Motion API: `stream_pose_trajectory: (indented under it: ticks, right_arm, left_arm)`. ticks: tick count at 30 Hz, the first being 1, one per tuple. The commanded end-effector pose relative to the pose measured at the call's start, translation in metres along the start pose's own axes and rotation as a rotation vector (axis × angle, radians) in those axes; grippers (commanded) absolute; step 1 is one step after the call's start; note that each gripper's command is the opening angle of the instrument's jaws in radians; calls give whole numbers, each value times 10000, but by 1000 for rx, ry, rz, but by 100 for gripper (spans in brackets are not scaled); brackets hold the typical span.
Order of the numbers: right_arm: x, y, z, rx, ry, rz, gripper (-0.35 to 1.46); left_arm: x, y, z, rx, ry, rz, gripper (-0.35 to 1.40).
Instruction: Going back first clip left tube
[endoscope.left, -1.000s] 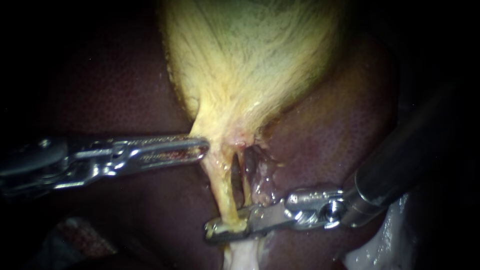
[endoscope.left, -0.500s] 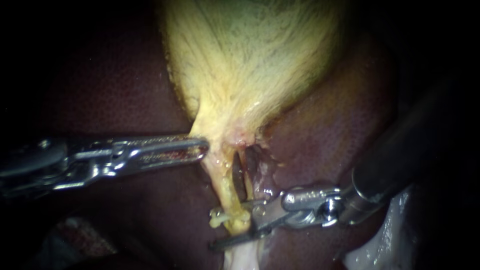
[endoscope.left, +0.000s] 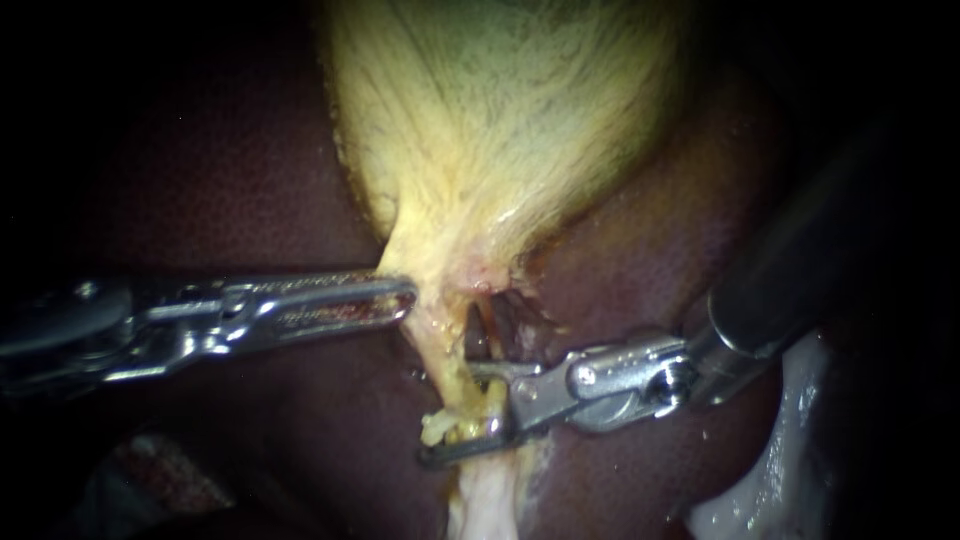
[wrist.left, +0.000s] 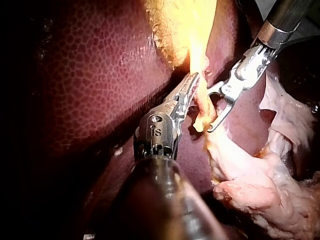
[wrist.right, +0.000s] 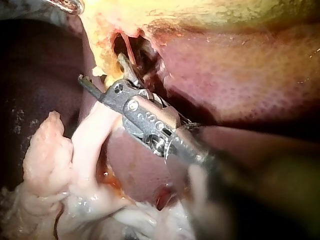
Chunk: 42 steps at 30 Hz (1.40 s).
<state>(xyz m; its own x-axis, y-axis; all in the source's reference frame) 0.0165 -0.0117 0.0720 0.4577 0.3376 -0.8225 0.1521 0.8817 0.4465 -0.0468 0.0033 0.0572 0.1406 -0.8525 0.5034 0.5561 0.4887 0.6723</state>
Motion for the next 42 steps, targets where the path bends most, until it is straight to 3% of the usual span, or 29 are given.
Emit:
stream_pose_trajectory:
  ticks: [1, 8, 15, 20, 28, 42]
  right_arm:
    - [0, 0, 0, 1, -1, 1, 59]
    - [-5, -4, -11, 10, 0, -2, 60]
    - [-5, -10, -41, 5, 2, 0, 59]
    - [5, -13, -69, -73, 1, 5, 60]
    - [24, -12, -121, -121, -8, -24, 60]
    - [60, -19, -177, -103, -19, -182, 60]
  left_arm:
    - [0, 0, 0, 0, 0, 0, 0]
    - [0, 1, -2, 1, 0, 0, 0]
    - [1, 2, -3, 2, 1, 1, 0]
    - [1, 3, -3, 3, 1, 1, 0]
    - [2, 4, -3, 3, 1, 1, 0]
    - [3, 8, -1, 0, 0, 2, 0]
